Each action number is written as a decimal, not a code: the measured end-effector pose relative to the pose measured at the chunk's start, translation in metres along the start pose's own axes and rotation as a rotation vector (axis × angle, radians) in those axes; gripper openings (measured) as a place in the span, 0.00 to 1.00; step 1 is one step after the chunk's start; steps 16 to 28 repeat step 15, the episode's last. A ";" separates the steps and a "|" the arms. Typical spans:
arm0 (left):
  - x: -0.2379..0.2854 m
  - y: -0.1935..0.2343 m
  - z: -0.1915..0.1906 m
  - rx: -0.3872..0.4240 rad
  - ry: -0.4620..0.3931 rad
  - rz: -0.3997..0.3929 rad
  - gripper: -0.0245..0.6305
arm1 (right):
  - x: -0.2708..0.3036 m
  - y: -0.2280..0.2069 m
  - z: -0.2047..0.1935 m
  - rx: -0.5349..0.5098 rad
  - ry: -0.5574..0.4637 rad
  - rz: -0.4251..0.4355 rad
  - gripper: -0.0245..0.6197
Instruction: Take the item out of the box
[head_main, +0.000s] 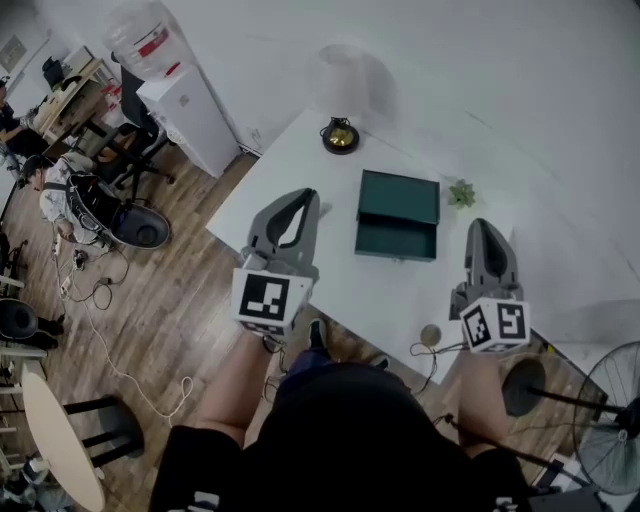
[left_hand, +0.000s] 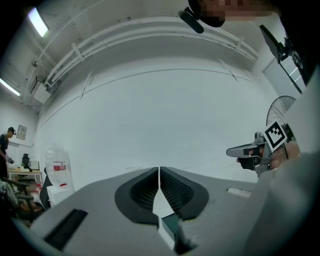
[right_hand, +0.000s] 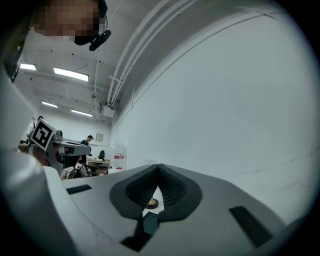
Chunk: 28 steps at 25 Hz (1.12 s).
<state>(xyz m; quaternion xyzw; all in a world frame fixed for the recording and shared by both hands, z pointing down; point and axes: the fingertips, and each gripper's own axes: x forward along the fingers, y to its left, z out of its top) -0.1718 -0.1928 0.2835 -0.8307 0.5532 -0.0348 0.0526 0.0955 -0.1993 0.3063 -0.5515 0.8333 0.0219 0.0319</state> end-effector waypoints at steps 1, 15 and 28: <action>0.001 0.001 -0.001 0.000 0.000 -0.002 0.06 | 0.001 0.000 0.000 0.000 -0.001 0.000 0.05; 0.029 0.026 -0.003 -0.012 -0.023 -0.063 0.06 | 0.020 0.011 -0.005 -0.005 0.015 -0.046 0.05; 0.029 0.026 -0.003 -0.012 -0.023 -0.063 0.06 | 0.020 0.011 -0.005 -0.005 0.015 -0.046 0.05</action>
